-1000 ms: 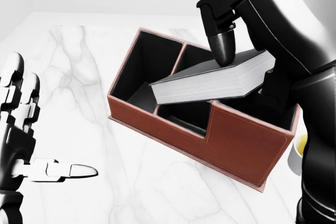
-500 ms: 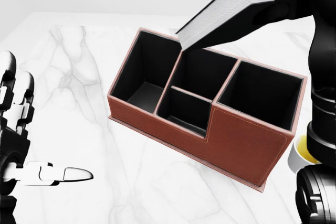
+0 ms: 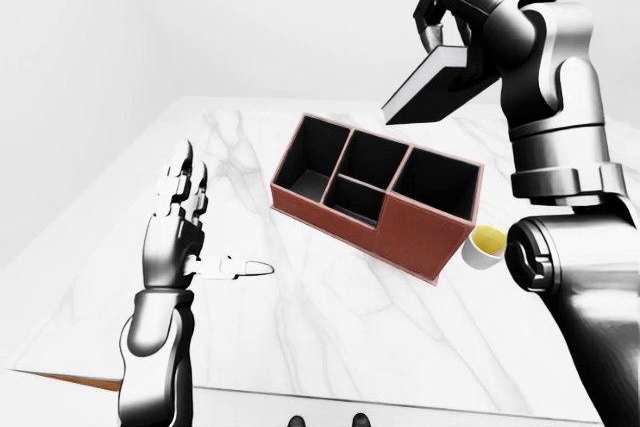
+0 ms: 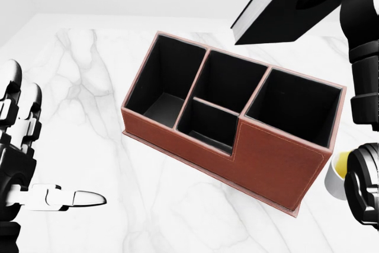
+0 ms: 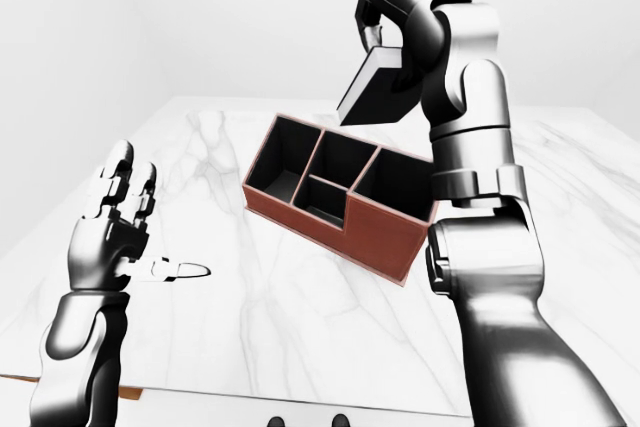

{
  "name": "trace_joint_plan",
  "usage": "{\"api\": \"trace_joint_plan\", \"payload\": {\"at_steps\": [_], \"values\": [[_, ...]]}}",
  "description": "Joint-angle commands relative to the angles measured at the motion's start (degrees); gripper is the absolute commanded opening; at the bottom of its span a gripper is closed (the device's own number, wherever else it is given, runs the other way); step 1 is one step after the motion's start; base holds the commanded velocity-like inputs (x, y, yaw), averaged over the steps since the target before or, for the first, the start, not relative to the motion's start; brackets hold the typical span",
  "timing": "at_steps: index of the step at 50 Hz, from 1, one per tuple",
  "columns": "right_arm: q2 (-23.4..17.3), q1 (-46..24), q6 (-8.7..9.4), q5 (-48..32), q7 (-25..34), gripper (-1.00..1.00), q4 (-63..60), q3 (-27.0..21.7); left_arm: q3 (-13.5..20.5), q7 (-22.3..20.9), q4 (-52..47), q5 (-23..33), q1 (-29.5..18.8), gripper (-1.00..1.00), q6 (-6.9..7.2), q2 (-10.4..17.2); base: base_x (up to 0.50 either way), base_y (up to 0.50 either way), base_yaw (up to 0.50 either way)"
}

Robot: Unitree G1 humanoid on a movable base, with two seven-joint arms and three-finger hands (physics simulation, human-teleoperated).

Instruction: Pick up the book and place it in the right compartment of the caddy.

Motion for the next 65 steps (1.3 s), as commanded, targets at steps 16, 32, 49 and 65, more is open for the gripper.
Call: {"api": "trace_joint_plan", "payload": {"at_steps": [16, 32, 49, 65], "values": [[-0.46, -1.67, -0.31, -6.71, -4.62, -1.00, 12.27, 0.81, -0.37, 0.53, 0.46, -0.17, -0.34, 1.00, 0.00, 0.07, 0.00, 0.00, 0.00], [0.08, -0.02, -0.31, -8.93, -5.37, -1.00, 14.56, 1.30, -0.39, 0.69, 1.18, -0.09, -0.16, 1.00, 0.00, -0.08, 0.00, 0.00, 0.00], [0.88, 1.28, -0.09, -11.25, -7.80, -1.00, 19.18, 2.26, 0.01, 0.60, 1.15, -0.26, -0.09, 1.00, 0.00, 0.11, 0.00, 0.00, 0.00], [1.28, 1.47, 0.42, -13.35, -11.22, -1.00, 23.81, 3.20, 0.29, 0.41, 1.20, -0.50, 0.22, 1.00, 0.00, 0.09, 0.00, 0.00, 0.00]]}}
